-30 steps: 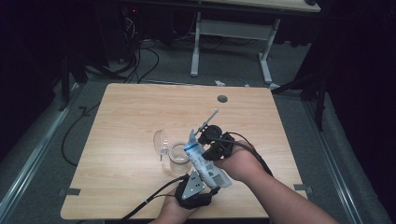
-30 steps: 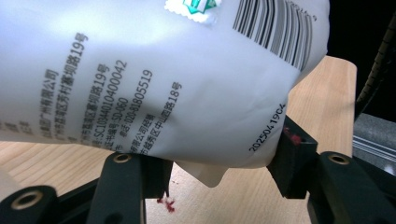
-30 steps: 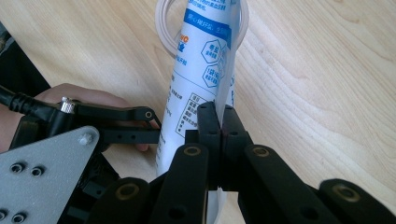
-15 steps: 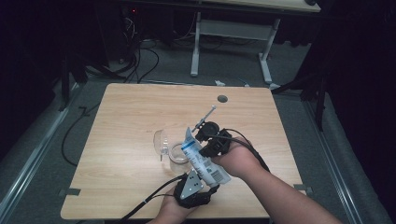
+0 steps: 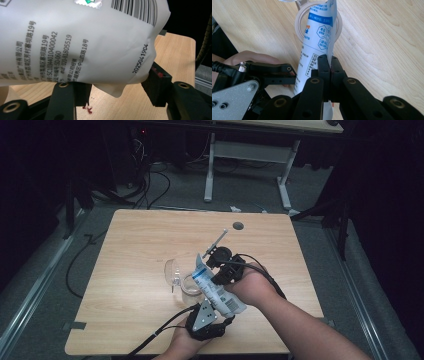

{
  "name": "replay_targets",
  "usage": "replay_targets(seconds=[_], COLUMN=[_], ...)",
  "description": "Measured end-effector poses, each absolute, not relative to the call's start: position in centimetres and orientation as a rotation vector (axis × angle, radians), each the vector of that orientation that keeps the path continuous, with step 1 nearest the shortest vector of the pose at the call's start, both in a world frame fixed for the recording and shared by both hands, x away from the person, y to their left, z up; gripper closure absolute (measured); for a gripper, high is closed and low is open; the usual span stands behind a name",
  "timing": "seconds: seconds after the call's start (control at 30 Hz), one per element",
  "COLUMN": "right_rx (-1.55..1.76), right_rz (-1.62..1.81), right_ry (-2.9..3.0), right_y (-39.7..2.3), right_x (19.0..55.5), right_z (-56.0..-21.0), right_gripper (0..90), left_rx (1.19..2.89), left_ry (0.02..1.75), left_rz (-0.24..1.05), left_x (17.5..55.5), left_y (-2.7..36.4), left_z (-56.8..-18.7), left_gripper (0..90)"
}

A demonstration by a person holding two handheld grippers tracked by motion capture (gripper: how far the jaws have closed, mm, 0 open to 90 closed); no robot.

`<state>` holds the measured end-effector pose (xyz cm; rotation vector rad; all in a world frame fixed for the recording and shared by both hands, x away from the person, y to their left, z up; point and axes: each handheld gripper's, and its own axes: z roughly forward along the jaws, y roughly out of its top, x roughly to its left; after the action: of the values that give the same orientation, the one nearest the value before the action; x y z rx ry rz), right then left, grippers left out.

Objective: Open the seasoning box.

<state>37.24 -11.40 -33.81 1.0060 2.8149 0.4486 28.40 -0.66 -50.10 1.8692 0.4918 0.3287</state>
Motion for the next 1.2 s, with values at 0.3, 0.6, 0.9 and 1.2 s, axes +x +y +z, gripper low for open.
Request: replay_targets(seconds=[0.3, 0.6, 0.9, 1.2], right_rx=[0.981, 0.981, 0.978, 0.985], right_rz=[0.447, 0.442, 0.43, 0.415], right_ry=[2.818, 2.817, 2.832, 2.839], right_y=[-10.8, -11.0, -10.95, -10.8], right_x=[37.46, 37.74, 38.03, 38.12], right_z=[-33.81, -33.95, -34.12, -34.4], right_gripper=[90.0, 90.0, 90.0, 90.0], left_rx=[1.873, 1.884, 1.886, 1.876], left_ry=[0.493, 0.483, 0.481, 0.503], left_rz=[0.323, 0.332, 0.325, 0.318], left_x=[28.65, 28.73, 28.86, 28.7], left_y=[-0.47, -0.92, -1.06, -1.22], left_z=[-50.16, -49.94, -49.78, -49.95], left_gripper=[43.3, 46.6, 48.4, 49.4])
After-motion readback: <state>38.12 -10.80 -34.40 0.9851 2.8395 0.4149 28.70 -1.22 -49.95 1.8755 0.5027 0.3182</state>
